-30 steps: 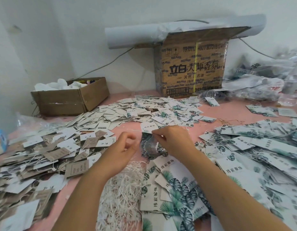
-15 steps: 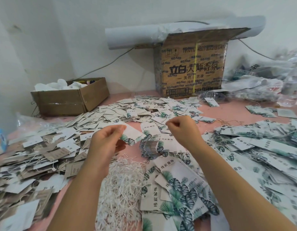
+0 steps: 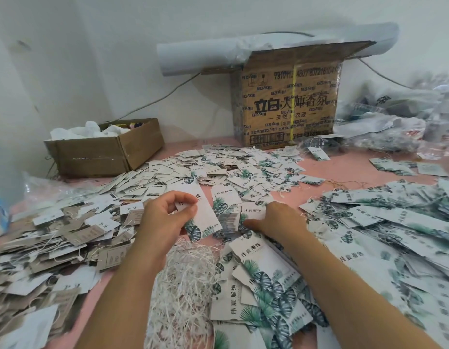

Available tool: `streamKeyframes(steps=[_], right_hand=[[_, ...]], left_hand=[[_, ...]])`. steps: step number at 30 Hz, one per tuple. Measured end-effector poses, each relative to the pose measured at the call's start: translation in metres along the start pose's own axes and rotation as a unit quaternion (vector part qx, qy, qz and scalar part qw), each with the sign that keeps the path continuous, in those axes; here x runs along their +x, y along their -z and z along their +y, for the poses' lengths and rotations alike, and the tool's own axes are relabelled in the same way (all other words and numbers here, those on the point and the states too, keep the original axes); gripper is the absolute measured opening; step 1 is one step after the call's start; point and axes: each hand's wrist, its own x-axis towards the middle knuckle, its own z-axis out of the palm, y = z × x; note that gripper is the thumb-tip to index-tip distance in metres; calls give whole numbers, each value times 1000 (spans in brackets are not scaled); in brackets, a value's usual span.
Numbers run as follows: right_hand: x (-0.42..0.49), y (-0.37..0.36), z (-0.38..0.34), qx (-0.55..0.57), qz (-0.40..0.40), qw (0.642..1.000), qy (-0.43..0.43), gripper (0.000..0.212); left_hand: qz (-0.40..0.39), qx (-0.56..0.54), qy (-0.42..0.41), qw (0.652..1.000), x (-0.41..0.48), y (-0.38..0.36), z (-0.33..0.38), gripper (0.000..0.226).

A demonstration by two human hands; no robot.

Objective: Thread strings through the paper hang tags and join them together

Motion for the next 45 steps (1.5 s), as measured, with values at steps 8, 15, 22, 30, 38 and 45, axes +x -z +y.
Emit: streamKeyframes(steps=[8, 15, 22, 30, 38, 45], right_hand=[[9, 2, 6, 41, 2, 999, -11, 36], [6, 2, 2, 31, -12, 999, 16, 53], [-1, 6, -3, -15, -57, 998, 37, 64], [1, 11, -4, 7, -78, 996, 42, 55], [-2, 24, -3, -38, -40, 995, 81, 43], [-9, 29, -11, -54, 89, 994, 43, 37]], left_hand=[[-15, 9, 5, 1000, -1, -1, -1, 16], [-22, 21, -1, 1000, 0, 0, -2, 17], [-24, 27, -2, 999, 0, 1, -2, 17], [-29, 30, -6, 999, 0, 1, -2, 18], [-36, 34, -5, 999, 1, 1, -3, 19], [-30, -14, 25, 999, 2, -1, -1, 43]])
